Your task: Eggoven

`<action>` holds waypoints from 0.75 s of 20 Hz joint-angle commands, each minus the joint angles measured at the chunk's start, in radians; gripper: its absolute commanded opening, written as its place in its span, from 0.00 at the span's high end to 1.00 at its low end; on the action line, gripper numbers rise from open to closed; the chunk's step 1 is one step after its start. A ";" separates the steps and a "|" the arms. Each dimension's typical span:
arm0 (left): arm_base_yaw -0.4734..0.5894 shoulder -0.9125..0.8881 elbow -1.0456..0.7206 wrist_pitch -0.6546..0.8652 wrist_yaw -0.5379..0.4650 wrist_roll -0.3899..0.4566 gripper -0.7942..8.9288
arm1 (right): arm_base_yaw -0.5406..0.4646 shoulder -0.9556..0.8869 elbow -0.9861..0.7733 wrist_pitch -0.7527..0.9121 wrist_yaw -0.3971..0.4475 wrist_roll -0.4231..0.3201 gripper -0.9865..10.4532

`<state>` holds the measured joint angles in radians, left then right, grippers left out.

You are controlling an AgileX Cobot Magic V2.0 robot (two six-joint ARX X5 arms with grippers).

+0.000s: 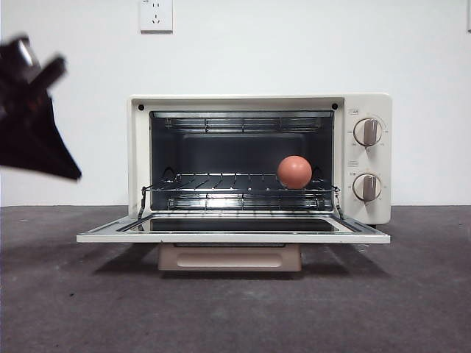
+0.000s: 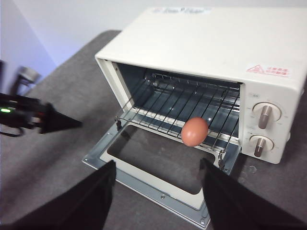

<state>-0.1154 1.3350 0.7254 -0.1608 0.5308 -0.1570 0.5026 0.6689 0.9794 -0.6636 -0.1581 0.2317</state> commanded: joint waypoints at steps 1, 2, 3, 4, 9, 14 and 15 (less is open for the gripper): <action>-0.002 0.119 0.004 0.073 0.019 -0.016 0.91 | 0.006 -0.052 0.018 -0.011 0.001 -0.011 0.67; -0.003 0.164 0.004 0.100 0.029 -0.023 0.91 | 0.006 -0.072 0.018 -0.011 0.001 -0.008 0.67; -0.003 0.205 0.004 0.130 0.048 -0.033 0.91 | 0.006 -0.091 0.018 -0.012 0.001 -0.007 0.67; -0.005 0.244 0.004 0.162 0.073 -0.048 0.91 | 0.006 -0.105 0.018 -0.012 0.002 -0.007 0.67; -0.016 0.335 0.004 0.241 0.079 -0.083 0.91 | 0.006 -0.116 0.018 -0.027 0.002 -0.004 0.67; -0.035 0.367 0.004 0.274 0.129 -0.085 0.91 | 0.006 -0.116 0.018 -0.025 0.005 -0.004 0.67; -0.041 0.377 0.004 0.276 0.131 -0.089 0.91 | 0.006 -0.116 0.018 -0.024 0.006 -0.004 0.67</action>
<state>-0.1493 1.6939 0.7250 0.1062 0.6518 -0.2398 0.5026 0.5491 0.9794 -0.6964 -0.1551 0.2321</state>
